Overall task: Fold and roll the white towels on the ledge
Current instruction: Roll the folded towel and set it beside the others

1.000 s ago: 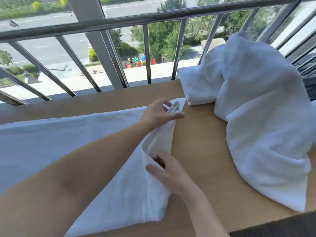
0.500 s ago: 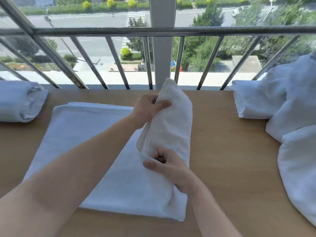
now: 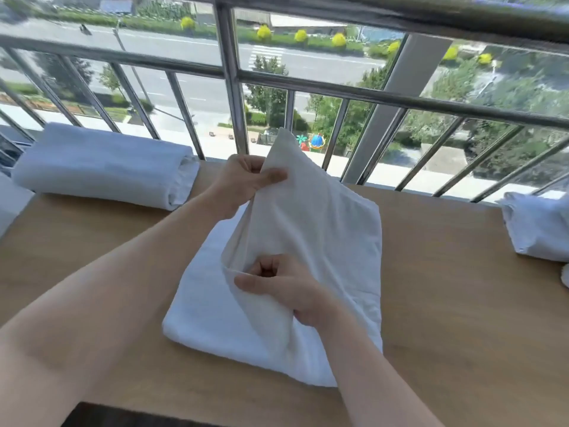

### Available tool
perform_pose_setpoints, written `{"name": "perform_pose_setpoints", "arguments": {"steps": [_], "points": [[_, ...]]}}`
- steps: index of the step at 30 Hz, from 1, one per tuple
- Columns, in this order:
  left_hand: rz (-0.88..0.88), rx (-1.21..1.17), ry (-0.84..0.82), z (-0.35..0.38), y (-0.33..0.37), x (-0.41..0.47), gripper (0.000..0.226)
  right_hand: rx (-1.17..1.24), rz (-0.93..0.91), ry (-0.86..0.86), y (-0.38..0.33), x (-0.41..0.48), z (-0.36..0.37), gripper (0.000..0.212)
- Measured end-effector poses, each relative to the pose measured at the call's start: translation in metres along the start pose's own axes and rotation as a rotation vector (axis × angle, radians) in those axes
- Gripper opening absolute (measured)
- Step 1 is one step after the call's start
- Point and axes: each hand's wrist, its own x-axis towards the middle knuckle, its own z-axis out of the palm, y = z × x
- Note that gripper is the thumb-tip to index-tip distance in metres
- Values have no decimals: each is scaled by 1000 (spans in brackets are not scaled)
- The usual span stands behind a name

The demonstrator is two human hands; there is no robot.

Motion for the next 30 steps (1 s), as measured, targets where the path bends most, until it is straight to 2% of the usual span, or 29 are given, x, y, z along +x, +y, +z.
{"name": "perform_pose_setpoints", "arguments": {"steps": [2,6,9,11,13,17,19,22,24,27,30], "points": [[4,-20,25,-29,-4,2,8,2,18,15,-7,21,23,26],[-14,-68,87,-79,-26,9,16,-29,56,69,-9,60,63,25],[-49,-104,84,-99,-55,11,4,-85,104,113,2,87,85,30],[-114,-101,136,-107,-78,13,9,-136,148,163,13,102,97,37],[-164,-99,179,-114,-101,17,18,-176,181,216,27,113,108,36],[-233,57,224,-124,-132,19,2,-367,189,320,48,122,126,30],[-276,110,224,-128,-140,14,8,-427,173,339,50,121,129,28],[-318,122,223,-133,-148,-1,16,-242,197,248,45,113,120,32],[-344,129,213,-133,-152,-17,25,-193,139,299,47,104,102,29],[-383,146,200,-132,-157,-50,27,-503,-72,590,58,86,59,8],[-441,169,133,-132,-160,-88,36,-957,-234,695,75,71,19,16]]}}
